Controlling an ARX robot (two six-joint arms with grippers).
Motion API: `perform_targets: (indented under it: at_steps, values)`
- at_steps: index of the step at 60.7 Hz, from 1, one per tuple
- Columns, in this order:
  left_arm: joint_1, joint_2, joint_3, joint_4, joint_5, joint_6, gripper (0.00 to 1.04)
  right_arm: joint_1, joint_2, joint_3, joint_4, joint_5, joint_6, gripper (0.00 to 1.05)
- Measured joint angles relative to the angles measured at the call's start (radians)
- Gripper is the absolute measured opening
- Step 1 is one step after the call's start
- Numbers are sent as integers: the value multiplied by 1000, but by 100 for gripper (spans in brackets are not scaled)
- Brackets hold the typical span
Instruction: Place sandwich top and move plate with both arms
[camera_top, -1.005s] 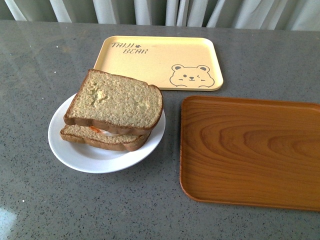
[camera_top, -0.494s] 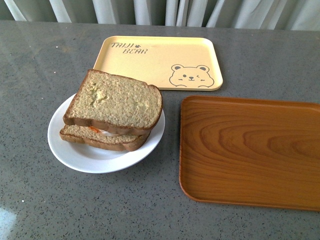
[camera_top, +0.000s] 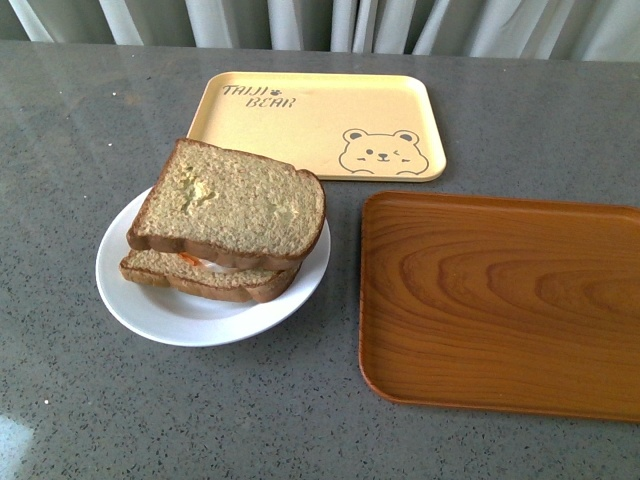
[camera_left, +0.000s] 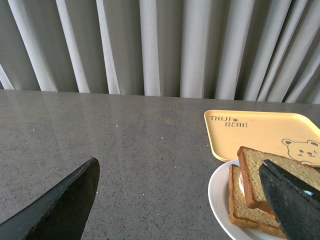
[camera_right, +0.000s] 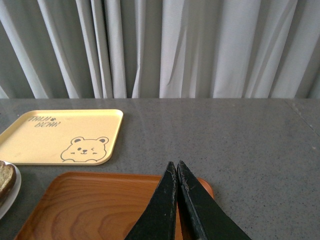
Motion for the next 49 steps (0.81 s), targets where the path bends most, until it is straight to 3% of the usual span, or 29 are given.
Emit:
perform_targets:
  at_steps: [33, 39, 49]
  values:
    - [0, 0, 0, 0, 0, 0, 96, 0, -153, 0, -153, 0, 0, 2]
    - [0, 0, 0, 0, 0, 0, 96, 0, -280, 0, -309, 0, 0, 2]
    - [0, 0, 0, 0, 0, 0, 96, 0, -315, 0, -320, -1, 0, 2]
